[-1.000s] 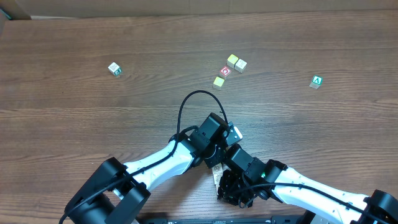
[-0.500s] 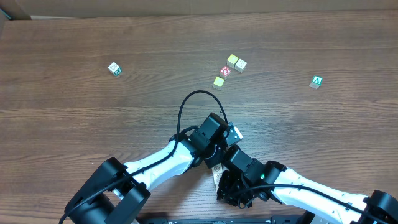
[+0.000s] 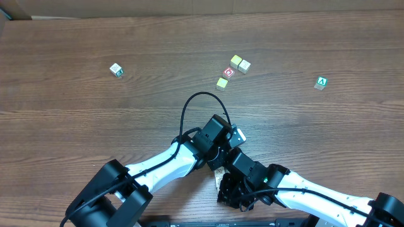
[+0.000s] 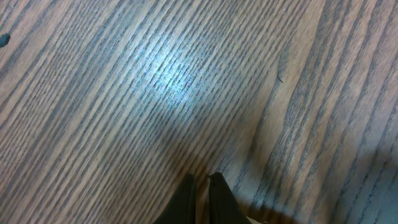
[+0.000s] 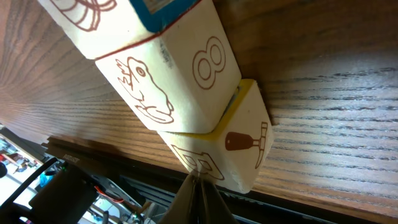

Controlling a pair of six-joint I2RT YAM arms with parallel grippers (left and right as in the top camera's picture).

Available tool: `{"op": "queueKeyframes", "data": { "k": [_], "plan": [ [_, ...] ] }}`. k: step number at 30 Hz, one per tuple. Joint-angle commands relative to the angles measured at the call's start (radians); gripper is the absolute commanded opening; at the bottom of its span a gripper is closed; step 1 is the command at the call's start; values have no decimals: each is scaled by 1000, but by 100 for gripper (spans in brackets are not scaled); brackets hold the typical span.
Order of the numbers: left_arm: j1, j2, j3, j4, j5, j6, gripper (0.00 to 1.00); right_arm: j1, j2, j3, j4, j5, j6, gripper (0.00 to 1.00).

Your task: Flip 4 blocks

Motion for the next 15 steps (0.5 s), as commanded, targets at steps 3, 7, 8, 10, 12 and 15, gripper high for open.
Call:
{"op": "queueKeyframes", "data": {
  "k": [3,7,8,10,12,15],
  "plan": [
    [-9,19,-17,-16,26,-23,4,3,5,16,7,32,2,4],
    [-9,19,-17,-15,25,-27,4,3,5,16,6,32,1,4],
    [-9,19,-17,-15,24,-32,4,3,5,16,6,32,0,4],
    [-9,19,-17,-16,25,-34,4,3,5,16,7,32,-4,4],
    [-9,19,-17,-18,24,-34,4,3,5,16,6,32,-7,4],
    [-9,19,-17,-18,25,-34,4,3,5,17,6,32,-15,4]
  ]
}}
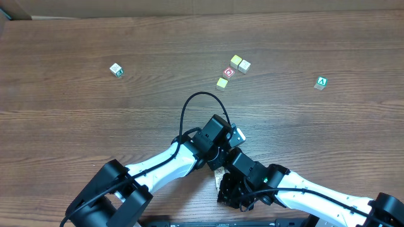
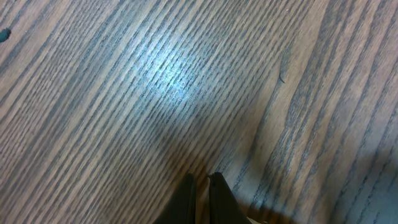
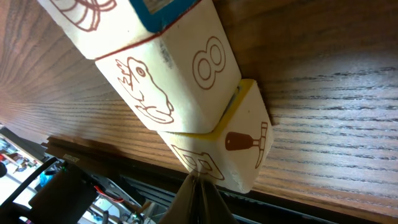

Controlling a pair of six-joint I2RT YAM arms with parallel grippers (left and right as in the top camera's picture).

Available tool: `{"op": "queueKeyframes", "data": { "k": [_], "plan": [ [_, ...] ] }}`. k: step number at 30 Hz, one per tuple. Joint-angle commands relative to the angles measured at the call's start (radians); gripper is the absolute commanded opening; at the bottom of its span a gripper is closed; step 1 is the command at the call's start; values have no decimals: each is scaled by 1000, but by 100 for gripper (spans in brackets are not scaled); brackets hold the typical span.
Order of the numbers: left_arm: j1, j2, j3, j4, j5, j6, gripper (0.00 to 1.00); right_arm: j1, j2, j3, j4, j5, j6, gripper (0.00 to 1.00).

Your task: Flip 4 blocks

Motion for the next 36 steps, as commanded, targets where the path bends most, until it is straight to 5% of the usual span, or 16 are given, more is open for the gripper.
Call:
{"op": "queueKeyframes", "data": {
  "k": [1,36],
  "plan": [
    [-9,19,-17,-15,26,-14,4,4,5,17,7,33,-18,4],
    [-10,19,-17,-4,53,-15,4,4,4,18,15,33,-55,4]
  ]
}}
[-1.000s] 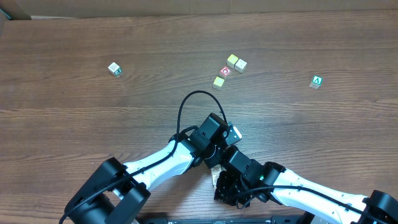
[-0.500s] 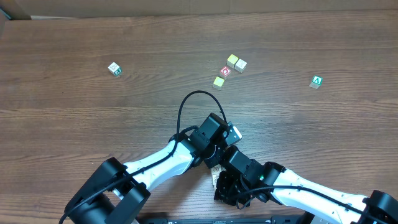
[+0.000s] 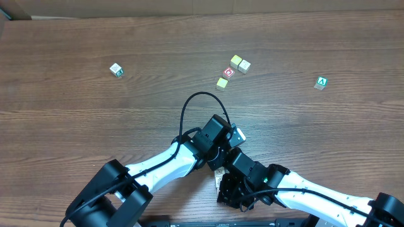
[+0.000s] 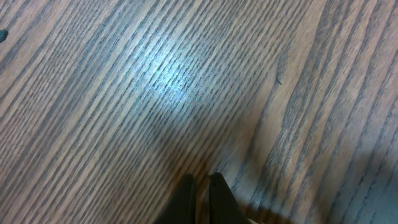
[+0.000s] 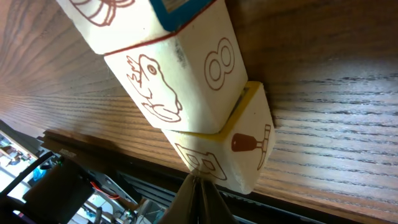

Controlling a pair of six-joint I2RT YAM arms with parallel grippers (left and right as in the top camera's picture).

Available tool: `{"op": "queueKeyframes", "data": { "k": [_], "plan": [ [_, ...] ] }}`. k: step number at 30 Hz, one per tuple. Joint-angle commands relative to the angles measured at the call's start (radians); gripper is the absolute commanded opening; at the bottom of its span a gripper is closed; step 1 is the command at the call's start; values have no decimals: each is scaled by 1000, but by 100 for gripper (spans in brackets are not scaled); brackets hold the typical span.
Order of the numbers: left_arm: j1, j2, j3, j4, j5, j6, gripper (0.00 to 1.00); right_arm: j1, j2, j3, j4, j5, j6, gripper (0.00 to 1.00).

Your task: Flip 4 blocks

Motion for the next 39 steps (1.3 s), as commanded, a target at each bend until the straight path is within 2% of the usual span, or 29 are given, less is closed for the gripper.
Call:
{"op": "queueKeyframes", "data": {
  "k": [1,39],
  "plan": [
    [-9,19,-17,-7,43,-11,4,3,4,18,12,34,-17,4],
    [-36,19,-17,12,74,-26,4,3,4,18,12,33,-19,4]
  ]
}}
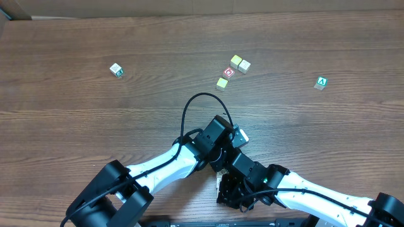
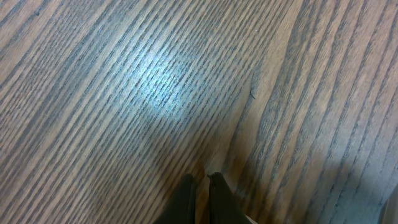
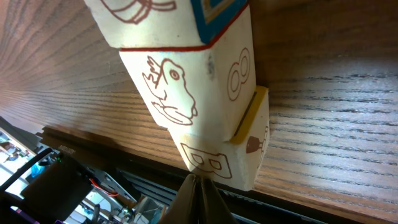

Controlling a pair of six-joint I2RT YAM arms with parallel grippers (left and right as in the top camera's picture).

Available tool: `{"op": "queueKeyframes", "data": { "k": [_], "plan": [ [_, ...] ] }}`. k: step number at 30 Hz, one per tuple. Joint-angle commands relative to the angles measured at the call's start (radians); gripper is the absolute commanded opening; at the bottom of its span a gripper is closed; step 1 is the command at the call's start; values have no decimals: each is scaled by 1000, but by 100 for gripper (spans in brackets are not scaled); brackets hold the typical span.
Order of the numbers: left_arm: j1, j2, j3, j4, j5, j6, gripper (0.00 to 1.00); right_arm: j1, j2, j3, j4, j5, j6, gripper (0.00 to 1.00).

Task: Flip 4 blocks
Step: 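Hold the tilted block row between both grippers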

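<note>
In the right wrist view a white block with a red frog and an 8 leans on a yellow-edged block with a hammer drawing, close to the table's front edge. My right gripper is shut, and its tips touch the lower block's near face. My left gripper is shut over bare wood, holding nothing. Overhead, both wrists crowd together at the front middle and hide these two blocks. Far off lie a cluster of small blocks, a single block at the left and a green one at the right.
The table's front edge runs just behind the stacked blocks, with cables and the robot base below it. The left arm's black cable loops above its wrist. A cardboard wall borders the far side.
In the right wrist view the two blocks show turned, with the 8 face narrower and the hammer face nearly edge-on. The left wrist has shifted slightly over the wood. Both grippers are still shut.
Through the first two moments both arms held still, with the right gripper shut against the lower block and the left shut over wood. Then the blocks showed slightly shifted in the right wrist view. Now they show turned further.
</note>
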Motion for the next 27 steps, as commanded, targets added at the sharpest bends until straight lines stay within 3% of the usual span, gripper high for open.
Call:
{"op": "queueKeyframes", "data": {
  "k": [1,27],
  "plan": [
    [-19,19,-16,-11,29,-8,4,-1,4,18,10,36,-8,4],
    [-18,19,-16,19,-53,-87,4,-1,4,18,10,35,-12,4]
  ]
}}
